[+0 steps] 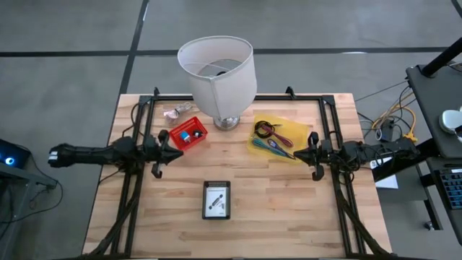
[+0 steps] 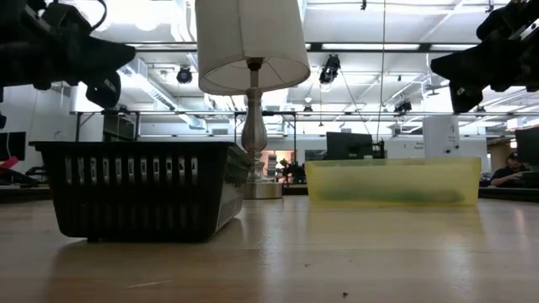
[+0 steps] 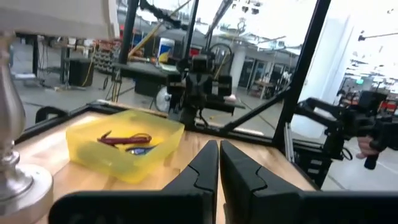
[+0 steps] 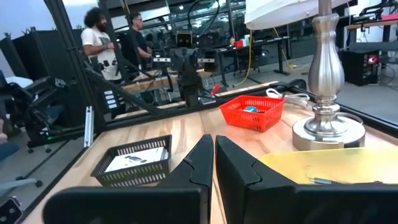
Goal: Pick and place items into bin
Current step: Return to Home Position
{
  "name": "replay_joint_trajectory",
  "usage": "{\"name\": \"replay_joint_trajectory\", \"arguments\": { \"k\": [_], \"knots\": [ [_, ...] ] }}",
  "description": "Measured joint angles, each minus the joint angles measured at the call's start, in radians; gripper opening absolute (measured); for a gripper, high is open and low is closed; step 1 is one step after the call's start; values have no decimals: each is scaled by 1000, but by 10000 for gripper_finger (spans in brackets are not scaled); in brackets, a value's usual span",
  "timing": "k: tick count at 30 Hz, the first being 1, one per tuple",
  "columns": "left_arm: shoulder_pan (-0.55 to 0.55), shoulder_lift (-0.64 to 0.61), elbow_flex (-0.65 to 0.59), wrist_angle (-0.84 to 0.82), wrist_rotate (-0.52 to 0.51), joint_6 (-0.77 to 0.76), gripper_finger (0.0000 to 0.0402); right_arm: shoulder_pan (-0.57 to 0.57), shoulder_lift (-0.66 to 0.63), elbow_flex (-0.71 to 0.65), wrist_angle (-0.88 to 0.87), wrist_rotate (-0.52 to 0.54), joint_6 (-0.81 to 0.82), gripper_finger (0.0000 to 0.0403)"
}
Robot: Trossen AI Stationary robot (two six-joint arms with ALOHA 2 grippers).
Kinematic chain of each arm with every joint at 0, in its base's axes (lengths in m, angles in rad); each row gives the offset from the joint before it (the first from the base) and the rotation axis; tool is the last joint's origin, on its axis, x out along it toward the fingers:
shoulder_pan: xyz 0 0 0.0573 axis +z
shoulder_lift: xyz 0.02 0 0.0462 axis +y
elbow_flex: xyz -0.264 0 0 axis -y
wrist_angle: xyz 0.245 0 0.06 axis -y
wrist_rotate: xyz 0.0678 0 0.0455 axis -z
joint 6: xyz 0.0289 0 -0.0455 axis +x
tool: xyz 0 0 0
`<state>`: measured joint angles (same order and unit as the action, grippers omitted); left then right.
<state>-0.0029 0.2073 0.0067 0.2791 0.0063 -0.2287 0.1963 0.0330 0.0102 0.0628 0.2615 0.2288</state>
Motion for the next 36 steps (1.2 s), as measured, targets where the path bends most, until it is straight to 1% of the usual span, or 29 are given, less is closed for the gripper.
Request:
{"name": "replay_joint_trajectory", "arguments": {
  "k": [4, 8, 11, 16, 19, 25, 32, 36],
  "knots": [
    [0, -81, 0, -42, 2, -29, 0, 0, 0, 0, 1, 0, 7, 8],
    [-2, -148, -1, -193, 9, -47, 0, 0, 0, 0, 3, 1, 8, 8],
    [-2, -183, -1, -195, 7, -25, 0, 0, 0, 0, 2, 1, 23, 8],
    [-3, -174, -1, -176, -7, 33, 0, 0, 0, 0, -2, 1, 31, 8],
    [-3, -169, -1, -185, -12, 33, 0, 0, 0, 0, -3, 1, -3, 8],
    [-3, -179, -2, -174, -11, 29, 0, 0, 2, 0, -8, 2, -21, 8],
    [-3, -154, -2, -175, -1, 26, 0, 0, 2, 0, -8, 2, -96, 8],
    [-4, -141, -2, -174, 0, 26, 0, 0, 2, 0, -8, 2, -108, 8]
  ]
}}
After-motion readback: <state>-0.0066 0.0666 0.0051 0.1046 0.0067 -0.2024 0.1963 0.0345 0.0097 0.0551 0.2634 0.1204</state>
